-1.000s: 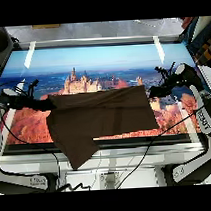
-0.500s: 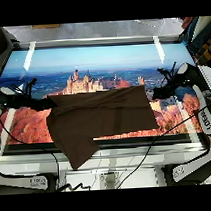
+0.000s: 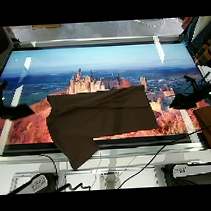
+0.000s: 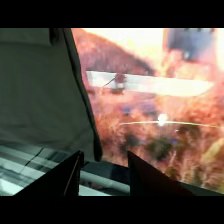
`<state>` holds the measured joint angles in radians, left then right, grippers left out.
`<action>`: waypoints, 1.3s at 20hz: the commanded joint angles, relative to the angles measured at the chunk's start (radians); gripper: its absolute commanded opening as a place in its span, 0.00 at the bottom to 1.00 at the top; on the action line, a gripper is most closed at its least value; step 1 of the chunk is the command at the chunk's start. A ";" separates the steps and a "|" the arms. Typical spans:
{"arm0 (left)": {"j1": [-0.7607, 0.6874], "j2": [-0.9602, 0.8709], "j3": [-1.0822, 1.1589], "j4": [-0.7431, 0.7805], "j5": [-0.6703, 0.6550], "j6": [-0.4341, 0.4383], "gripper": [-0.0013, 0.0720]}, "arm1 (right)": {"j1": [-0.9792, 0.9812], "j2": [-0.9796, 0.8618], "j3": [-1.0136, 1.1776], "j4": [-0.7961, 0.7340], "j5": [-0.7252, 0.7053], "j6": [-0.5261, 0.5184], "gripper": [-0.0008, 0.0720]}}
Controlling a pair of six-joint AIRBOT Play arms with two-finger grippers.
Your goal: Fold the clothes and pants, and hang the long-sleeved shirts on hangers.
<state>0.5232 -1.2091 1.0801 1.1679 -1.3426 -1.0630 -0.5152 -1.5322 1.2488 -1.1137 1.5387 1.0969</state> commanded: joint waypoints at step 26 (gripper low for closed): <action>-0.249 0.134 -0.653 -0.042 0.062 0.031 0.65 | -0.038 0.033 -0.214 0.070 -0.151 -0.069 0.44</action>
<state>0.3031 -1.0412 0.4274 1.1347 -1.3380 -1.0454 -0.5522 -1.4994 1.0351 -1.0439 1.3872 1.0267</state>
